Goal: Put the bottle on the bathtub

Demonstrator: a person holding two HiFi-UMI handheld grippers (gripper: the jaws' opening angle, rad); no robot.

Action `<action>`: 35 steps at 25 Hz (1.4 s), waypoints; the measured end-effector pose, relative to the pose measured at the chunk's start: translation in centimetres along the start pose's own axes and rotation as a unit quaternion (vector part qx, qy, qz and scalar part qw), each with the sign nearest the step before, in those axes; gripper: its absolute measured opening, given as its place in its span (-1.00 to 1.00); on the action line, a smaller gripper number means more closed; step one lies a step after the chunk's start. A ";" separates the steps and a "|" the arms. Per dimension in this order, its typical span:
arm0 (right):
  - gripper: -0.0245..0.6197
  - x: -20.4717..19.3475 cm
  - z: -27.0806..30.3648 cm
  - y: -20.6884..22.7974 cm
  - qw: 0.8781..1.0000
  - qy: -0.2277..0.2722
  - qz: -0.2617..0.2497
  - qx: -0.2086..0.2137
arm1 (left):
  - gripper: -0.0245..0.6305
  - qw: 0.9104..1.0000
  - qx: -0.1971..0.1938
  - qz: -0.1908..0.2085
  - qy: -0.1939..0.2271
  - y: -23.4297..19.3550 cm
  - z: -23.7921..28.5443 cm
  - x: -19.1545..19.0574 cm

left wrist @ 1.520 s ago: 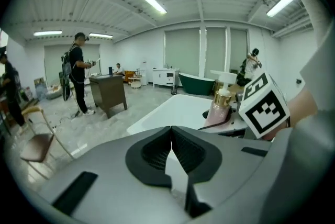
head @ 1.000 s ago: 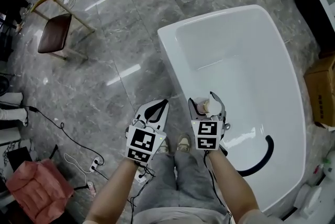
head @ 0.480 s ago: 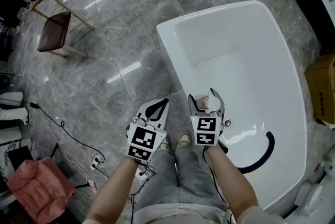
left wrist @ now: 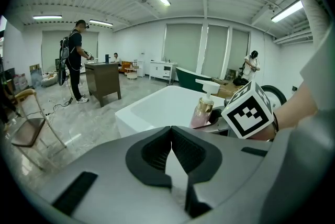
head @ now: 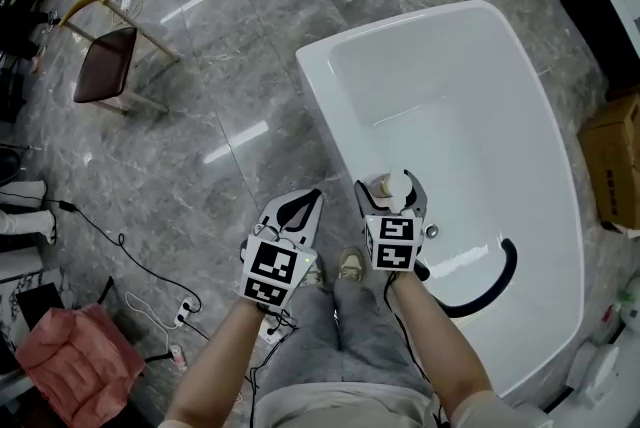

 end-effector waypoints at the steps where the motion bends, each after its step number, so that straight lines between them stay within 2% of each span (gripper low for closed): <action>1: 0.33 0.3 -0.4 -0.2 1.000 0.001 0.008 0.002 | -0.86 1.000 0.001 0.001 -0.001 -0.1 -0.4 0.2; 10: 0.34 4.8 -7.4 -0.8 0.998 0.021 0.053 0.011 | -0.86 1.000 -0.012 0.001 0.012 0.9 -3.8 4.4; 15: 0.32 7.5 -11.9 -0.2 0.998 0.040 0.050 -0.016 | -0.86 1.000 -0.009 0.009 0.025 1.4 -6.1 7.7; 16: 0.28 8.2 -12.8 -0.1 0.997 0.047 0.050 -0.017 | -0.86 0.999 -0.010 0.013 0.027 1.6 -6.6 8.4; 17: 0.16 8.9 -13.8 -0.1 0.997 0.056 0.051 -0.019 | -0.86 0.999 -0.012 0.018 0.029 1.8 -7.1 9.1; 18: -0.08 9.7 -14.8 -0.1 0.996 0.064 0.053 -0.018 | -0.86 0.999 -0.014 0.022 0.030 2.0 -7.6 9.7; 22: -0.40 13.0 -18.1 -0.8 0.995 0.092 0.038 -0.004 | -0.86 0.999 -0.008 0.034 0.036 2.0 -9.6 11.7; 27: -0.64 16.3 -22.2 -1.7 0.993 0.115 0.007 0.007 | -0.86 0.998 0.004 0.033 0.061 2.2 -12.5 14.5; 31: -0.80 18.2 -25.7 -1.7 0.991 0.129 0.037 0.027 | -0.86 0.996 0.003 0.046 0.080 3.3 -14.6 16.5; 35: -0.83 19.7 -29.0 -2.2 0.988 0.142 0.045 0.049 | -0.86 0.994 0.000 0.057 0.095 4.3 -16.8 18.5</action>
Point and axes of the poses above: the fingertips, and each gripper's own axes: z forward along the fingers, y to its right, x out of its top, the point moved 2 cm from there along -z, backward along the fingers, and after that the axes turned 1 degree about x, right-handed, at the moved point
